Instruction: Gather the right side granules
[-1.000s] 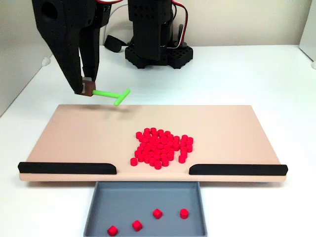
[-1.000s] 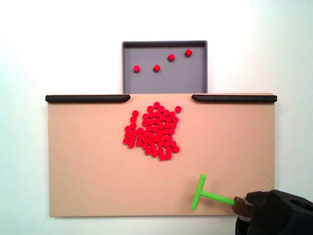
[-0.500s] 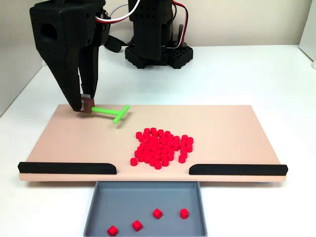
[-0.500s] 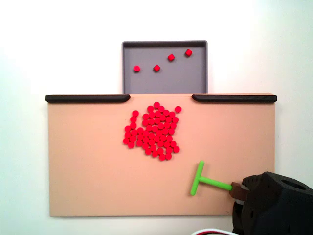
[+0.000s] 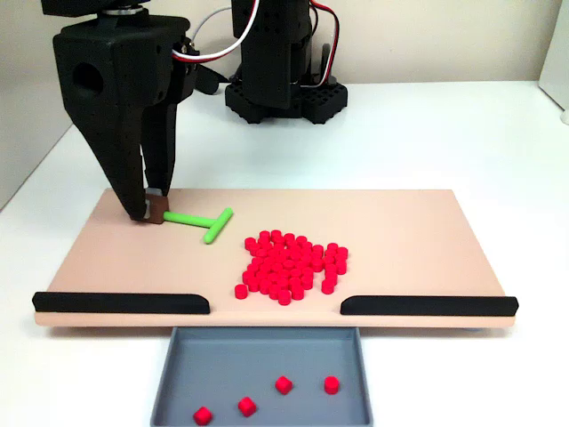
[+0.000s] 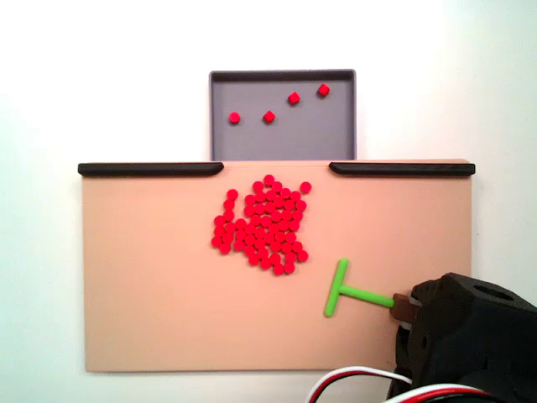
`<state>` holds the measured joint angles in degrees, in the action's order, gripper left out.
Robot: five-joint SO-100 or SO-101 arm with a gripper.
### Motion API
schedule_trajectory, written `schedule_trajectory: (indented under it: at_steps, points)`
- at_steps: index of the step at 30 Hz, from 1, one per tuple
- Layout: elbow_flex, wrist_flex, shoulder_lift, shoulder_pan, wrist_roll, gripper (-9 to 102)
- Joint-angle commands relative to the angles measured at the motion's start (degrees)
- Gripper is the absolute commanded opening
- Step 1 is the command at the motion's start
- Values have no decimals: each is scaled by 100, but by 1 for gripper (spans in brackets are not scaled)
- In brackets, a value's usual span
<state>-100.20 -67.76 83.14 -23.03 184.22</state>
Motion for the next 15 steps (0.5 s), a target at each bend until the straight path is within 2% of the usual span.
schedule_trajectory:
  at_steps: [1,15]
  points:
    - [141,35,-18,62,773,0]
    - [149,35,-141,334,167,0]
